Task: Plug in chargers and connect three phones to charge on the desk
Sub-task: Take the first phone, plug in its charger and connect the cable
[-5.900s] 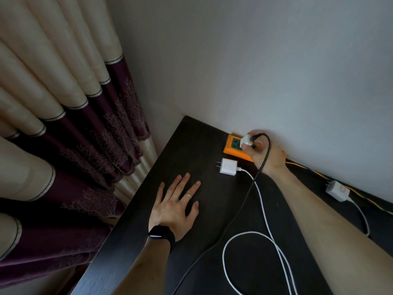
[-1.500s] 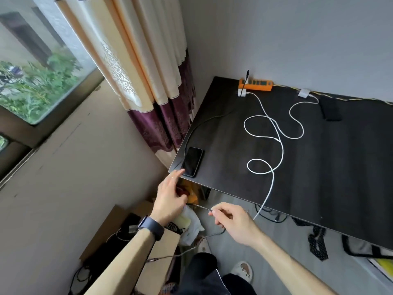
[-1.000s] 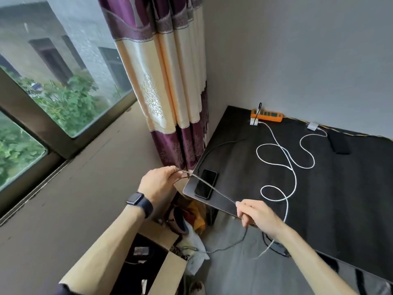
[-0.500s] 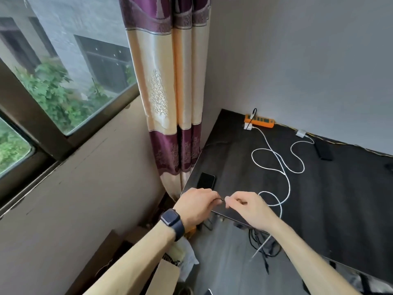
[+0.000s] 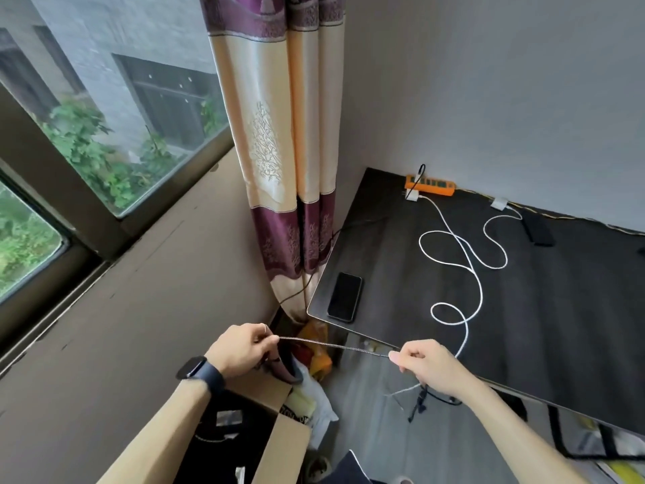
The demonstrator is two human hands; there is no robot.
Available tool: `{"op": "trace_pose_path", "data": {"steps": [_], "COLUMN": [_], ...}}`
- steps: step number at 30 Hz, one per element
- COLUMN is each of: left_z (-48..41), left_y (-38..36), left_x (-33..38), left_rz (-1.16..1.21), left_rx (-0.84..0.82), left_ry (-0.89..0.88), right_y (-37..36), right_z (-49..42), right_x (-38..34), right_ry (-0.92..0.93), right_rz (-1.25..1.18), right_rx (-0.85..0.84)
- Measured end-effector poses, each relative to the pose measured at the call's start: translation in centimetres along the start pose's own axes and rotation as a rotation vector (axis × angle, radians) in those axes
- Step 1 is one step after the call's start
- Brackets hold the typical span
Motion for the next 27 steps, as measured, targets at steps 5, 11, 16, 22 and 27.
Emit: {"op": "trace_pose_path", "data": {"steps": [5,11,16,22,27], "left_z": [1.5,3.6,7.5,9.2,12.7], "left_y": [0.2,1.6,2.3,-2.5,-9.9], "left_x": [-2.4,0.6,10.1,12.3,10.5], "left_rz": [-0.349,0.535,0.849,0.673,0.709], "left_rx": [-0.155,-0.139,-0.495,-0.645,-0.838], "left_ry": [0.197,0.231,-0.029,0.055,0.245], "right_y": [0.6,0.3,-0.5,-0.1,-0.8], "right_z": [-0.9,-1.6,-1.9,-1.2,-0.3], "right_x": [1.4,3.9,5.8,5.8,6.7], "right_ry": [-0.064,-0.182,-0.234,-0.192,-0.144], "right_rz": [0.005,0.100,0.143,0.196,0.242], "right_rx": [0.217,0.304,0.256,0.202,0.157]}}
Point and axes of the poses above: each hand's wrist, its own z-axis away from the middle knuckle, its own y-axis out of the back of the hand, x = y × z, the point moved 4 cm from there along -z, towards the middle knuckle, and after that the axes turned 8 degrees about -y, right-handed, at the moved point
